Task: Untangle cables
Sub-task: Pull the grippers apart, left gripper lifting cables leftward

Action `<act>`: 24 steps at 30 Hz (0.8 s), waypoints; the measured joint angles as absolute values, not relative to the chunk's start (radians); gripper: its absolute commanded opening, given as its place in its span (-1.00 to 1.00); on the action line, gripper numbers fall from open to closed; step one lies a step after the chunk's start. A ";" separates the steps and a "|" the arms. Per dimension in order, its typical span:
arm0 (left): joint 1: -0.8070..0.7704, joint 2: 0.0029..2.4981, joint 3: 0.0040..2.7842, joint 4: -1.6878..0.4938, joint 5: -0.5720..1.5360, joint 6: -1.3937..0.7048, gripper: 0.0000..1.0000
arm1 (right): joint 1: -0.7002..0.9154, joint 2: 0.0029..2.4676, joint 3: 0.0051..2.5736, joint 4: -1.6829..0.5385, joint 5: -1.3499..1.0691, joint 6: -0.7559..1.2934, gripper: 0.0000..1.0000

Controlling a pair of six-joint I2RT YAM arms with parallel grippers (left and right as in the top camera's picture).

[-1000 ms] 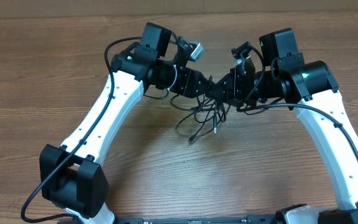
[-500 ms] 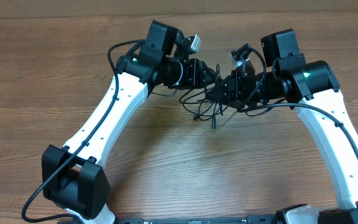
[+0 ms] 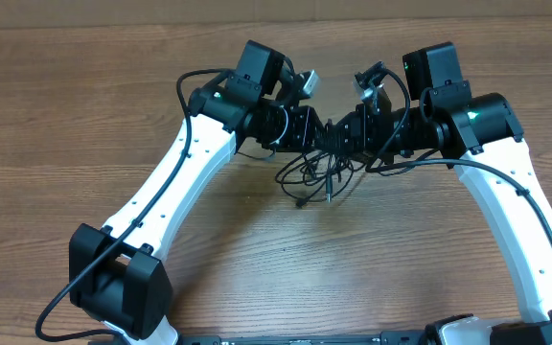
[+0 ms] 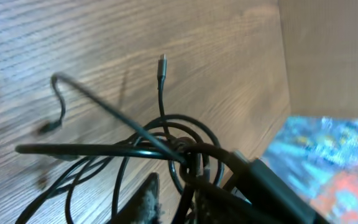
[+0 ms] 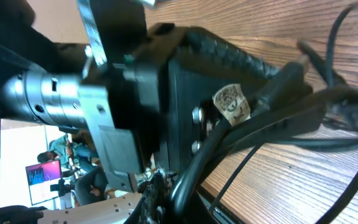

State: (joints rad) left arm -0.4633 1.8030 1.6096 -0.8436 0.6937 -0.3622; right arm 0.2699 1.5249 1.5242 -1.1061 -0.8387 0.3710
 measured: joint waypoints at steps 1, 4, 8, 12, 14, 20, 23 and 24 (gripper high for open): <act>-0.463 1.803 1.610 -0.854 0.700 -0.346 -0.31 | 0.270 1.525 1.524 -1.106 -0.839 0.372 -0.93; -0.463 1.803 1.610 -0.899 0.722 -0.268 -0.26 | 0.271 1.525 1.524 -1.101 -0.841 0.373 -0.93; -0.463 1.803 1.610 -0.961 0.734 -0.170 -0.57 | 0.271 1.525 1.524 -1.100 -0.842 0.374 -0.93; -0.463 1.805 1.610 -0.978 0.744 -0.093 -0.92 | 0.271 1.525 1.524 -1.100 -0.834 0.373 -0.93; -0.463 1.806 1.610 -0.978 0.744 -0.078 -0.92 | 0.271 1.525 1.524 -1.110 -0.810 0.375 -0.93; -0.421 1.810 1.610 -0.992 0.780 -0.057 -0.92 | 0.279 1.525 1.526 -1.205 -0.500 0.464 -0.89; -0.381 1.810 1.610 -1.002 0.814 -0.050 -0.92 | 0.279 1.525 1.526 -1.216 -0.369 0.501 -0.85; -0.368 1.809 1.610 -1.008 0.825 -0.048 -0.92 | 0.281 1.525 1.526 -1.221 -0.323 0.519 -0.83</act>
State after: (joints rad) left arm -0.3676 1.8088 1.6096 -1.0077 0.8246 -0.0483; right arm 0.2810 1.5249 1.5261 -1.2213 -0.3225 0.5186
